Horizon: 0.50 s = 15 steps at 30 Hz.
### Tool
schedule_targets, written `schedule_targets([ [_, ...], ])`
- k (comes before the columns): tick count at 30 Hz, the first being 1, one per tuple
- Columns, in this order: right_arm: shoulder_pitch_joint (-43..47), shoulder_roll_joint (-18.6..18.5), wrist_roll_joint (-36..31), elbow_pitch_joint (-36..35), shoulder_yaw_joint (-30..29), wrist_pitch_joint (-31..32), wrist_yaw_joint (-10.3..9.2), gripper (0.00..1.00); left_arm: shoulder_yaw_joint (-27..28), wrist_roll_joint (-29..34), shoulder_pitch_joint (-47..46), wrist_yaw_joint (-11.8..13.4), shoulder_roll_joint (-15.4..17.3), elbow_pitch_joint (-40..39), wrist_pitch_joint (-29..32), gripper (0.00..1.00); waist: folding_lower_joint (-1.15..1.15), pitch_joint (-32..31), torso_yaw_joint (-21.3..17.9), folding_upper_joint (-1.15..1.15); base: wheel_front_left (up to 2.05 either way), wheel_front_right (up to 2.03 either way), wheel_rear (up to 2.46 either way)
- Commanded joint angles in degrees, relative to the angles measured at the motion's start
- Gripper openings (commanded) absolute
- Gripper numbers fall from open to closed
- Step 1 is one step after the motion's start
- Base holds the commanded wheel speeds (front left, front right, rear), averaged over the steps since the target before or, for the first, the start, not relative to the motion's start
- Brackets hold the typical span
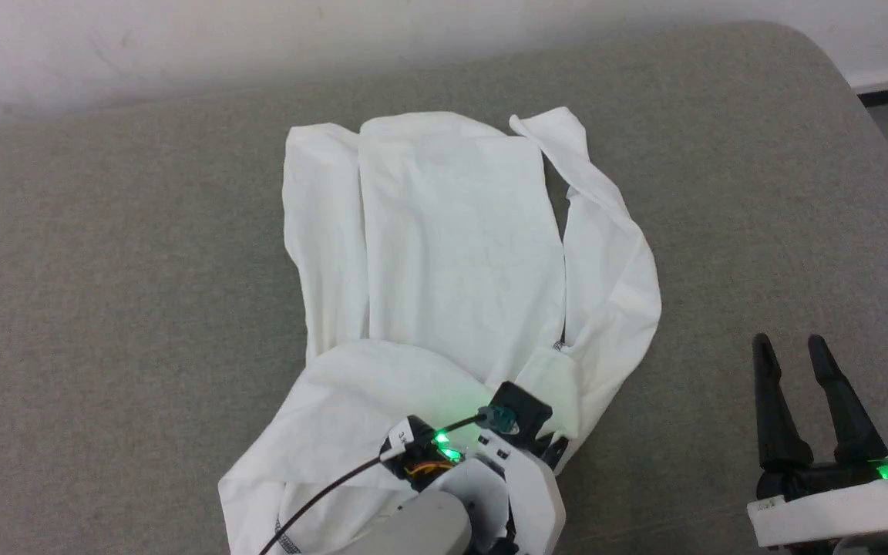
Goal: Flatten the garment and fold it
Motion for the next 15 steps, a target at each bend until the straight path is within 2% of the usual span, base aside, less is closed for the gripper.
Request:
schedule_targets([
  [1, -0.9, 0.1, 0.3, 0.2, 0.3, 0.0, -0.1, 1.0, -0.5, -0.7, 1.0, -0.1, -0.1, 1.0, -0.8, 0.0, -0.01, 1.7, -1.4, 0.0, 0.0, 0.0, 0.0],
  [3, -1.2, 0.1, 0.6, 0.6, 0.4, -0.2, -0.1, 1.0, -1.4, -2.4, 1.4, 0.1, -0.1, 2.6, -2.4, 0.0, -0.01, 1.9, -1.6, 0.0, 0.0, 0.0, 0.0],
  [4, -1.3, 0.1, 0.7, 0.8, 0.3, -0.3, -0.1, 1.0, -1.9, -2.9, 1.3, 0.1, -0.1, 2.9, -3.7, 0.22, -0.01, 1.9, -1.6, 0.0, 0.0, 0.0, 0.0],
  [5, -1.3, 0.1, 0.8, 1.1, 0.3, -0.4, -0.1, 1.0, -2.2, -3.7, 1.2, 0.1, -0.1, 2.9, -5.3, 0.85, -0.01, 1.9, -1.6, 0.0, 0.0, 0.0, 0.0],
  [6, -1.3, 0.1, 0.9, 1.3, 0.2, -0.5, -0.1, 1.0, -2.7, -4.2, 1.0, -0.2, -0.1, 2.9, -6.7, 1.0, -0.01, 1.6, -1.5, 0.0, 0.0, 0.0, 0.0],
  [12, -1.2, 0.1, -1.0, 2.4, -0.8, -1.0, -0.1, 1.0, -3.7, -6.5, 0.0, -1.9, -0.1, -0.3, -18.8, 1.0, -0.01, -1.5, -0.1, 0.0, 0.0, 0.0, 0.0],
  [15, -1.1, 0.1, -3.0, 2.3, -1.5, -0.6, -0.1, 1.0, -2.5, -6.3, -0.2, -1.5, -0.1, -2.4, -23.8, 1.0, -0.01, -3.4, 0.9, 0.0, 0.0, 0.0, 0.0],
])
